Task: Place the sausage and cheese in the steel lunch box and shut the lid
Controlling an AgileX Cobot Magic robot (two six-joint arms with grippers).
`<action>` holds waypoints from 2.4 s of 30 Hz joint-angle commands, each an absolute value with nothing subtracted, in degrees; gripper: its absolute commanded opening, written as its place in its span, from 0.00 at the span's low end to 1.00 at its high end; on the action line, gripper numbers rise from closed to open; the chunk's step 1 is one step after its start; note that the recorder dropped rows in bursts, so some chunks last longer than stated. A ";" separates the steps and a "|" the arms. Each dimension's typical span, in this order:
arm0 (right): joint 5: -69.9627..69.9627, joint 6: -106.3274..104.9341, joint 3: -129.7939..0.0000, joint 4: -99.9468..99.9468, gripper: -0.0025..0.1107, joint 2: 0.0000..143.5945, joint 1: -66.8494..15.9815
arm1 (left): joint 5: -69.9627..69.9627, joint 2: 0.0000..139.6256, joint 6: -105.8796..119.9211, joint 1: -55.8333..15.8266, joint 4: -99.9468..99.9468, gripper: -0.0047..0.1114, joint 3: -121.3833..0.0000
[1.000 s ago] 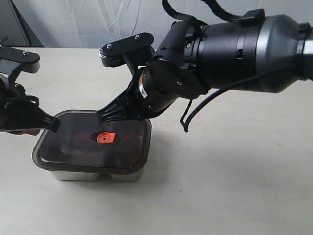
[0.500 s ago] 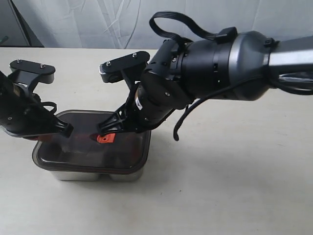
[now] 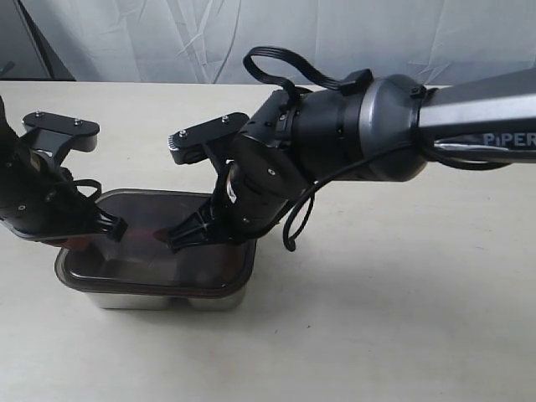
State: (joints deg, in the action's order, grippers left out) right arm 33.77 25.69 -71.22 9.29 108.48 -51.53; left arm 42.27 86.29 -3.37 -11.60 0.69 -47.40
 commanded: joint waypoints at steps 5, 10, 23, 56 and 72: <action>34.21 25.14 -71.19 8.57 0.02 109.53 -51.37 | 45.61 87.21 -3.44 -11.56 1.80 0.04 -47.33; 34.22 25.14 -71.19 8.47 0.02 109.53 -51.37 | 46.23 89.50 -3.44 -11.56 1.80 0.04 -47.33; 34.22 25.02 -71.19 8.48 0.02 109.53 -51.37 | 44.95 90.93 -3.44 -11.56 2.05 0.04 -47.33; 40.45 16.19 -71.19 -1.69 0.02 113.56 -51.37 | 44.66 93.73 -3.44 -11.56 2.05 0.04 -47.33; 40.92 16.47 -71.19 7.58 0.02 97.32 -51.37 | 37.30 77.42 -3.33 -11.56 -0.99 0.04 -47.33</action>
State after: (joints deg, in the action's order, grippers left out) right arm 40.07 16.45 -71.21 5.49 102.10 -51.33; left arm 39.35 83.03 -3.37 -11.60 0.00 -47.46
